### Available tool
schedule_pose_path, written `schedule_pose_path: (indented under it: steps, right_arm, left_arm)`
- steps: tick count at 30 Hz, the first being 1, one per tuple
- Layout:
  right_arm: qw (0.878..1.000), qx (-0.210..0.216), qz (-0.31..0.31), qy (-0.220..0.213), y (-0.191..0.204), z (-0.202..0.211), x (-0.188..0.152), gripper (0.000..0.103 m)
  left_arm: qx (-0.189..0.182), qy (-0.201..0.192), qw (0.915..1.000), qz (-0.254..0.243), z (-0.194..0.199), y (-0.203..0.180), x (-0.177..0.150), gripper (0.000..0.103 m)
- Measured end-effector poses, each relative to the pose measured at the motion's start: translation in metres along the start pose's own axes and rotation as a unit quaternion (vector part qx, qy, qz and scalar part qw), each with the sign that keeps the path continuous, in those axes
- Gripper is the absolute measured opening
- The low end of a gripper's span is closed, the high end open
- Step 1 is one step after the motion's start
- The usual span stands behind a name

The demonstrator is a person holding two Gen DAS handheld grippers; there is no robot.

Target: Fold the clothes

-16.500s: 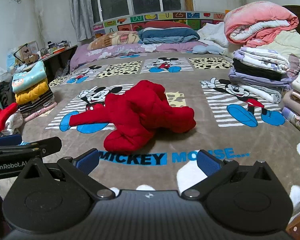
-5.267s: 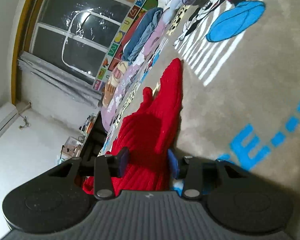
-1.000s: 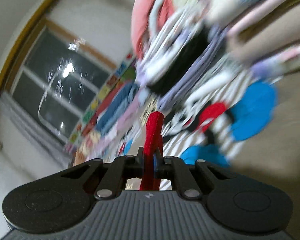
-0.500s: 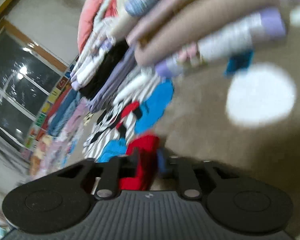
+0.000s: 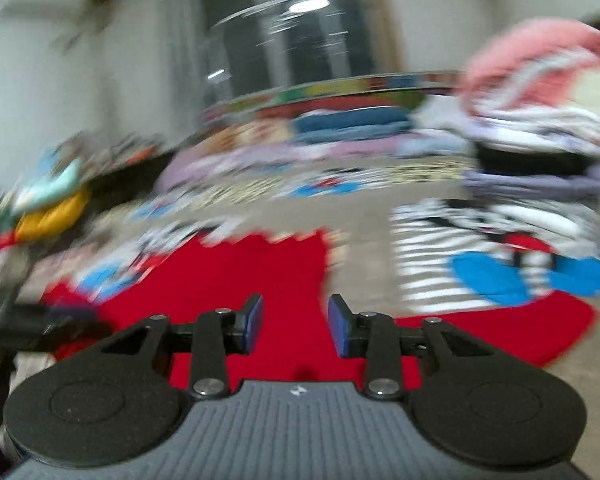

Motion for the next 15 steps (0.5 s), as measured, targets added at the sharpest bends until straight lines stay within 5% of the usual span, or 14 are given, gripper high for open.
schedule_pose_path:
  steps: [3,5,8,10,15]
  right_arm:
    - [0.997,0.018,0.051,0.063,0.024,-0.018,-0.033,0.039]
    - [0.99,0.013,0.08,0.111,0.029,-0.025,-0.061,0.039]
    - [0.986,-0.002,0.106,0.126,0.03,-0.013,-0.066,0.039]
    - [0.987,-0.007,0.116,0.114,0.033,-0.005,-0.066,0.039]
    - [0.989,0.009,0.141,0.044,0.062,0.017,-0.052,0.039]
  left_arm:
    - [-0.004,0.074,0.9949,-0.069,-0.014,-0.015,-0.033,0.057]
    - [0.018,0.07,0.9899,-0.122,-0.011,-0.023,-0.039,0.059]
    - [0.016,0.071,0.9875,-0.14,-0.003,-0.024,-0.041,0.059]
    - [0.001,0.068,0.9881,-0.138,0.005,-0.02,-0.039,0.059]
    - [-0.027,0.007,0.9988,-0.041,0.028,0.015,-0.014,0.059]
Point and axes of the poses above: each gripper's, at about its wrist camera, not at the fingertips, and z roughly against the way its jaws point, y to its left, x to its top, the point moved 10 cm from there along -z, roughly the way its jaws point, and after that the axes turned 8 degrees about y, right-handed, at the moved point
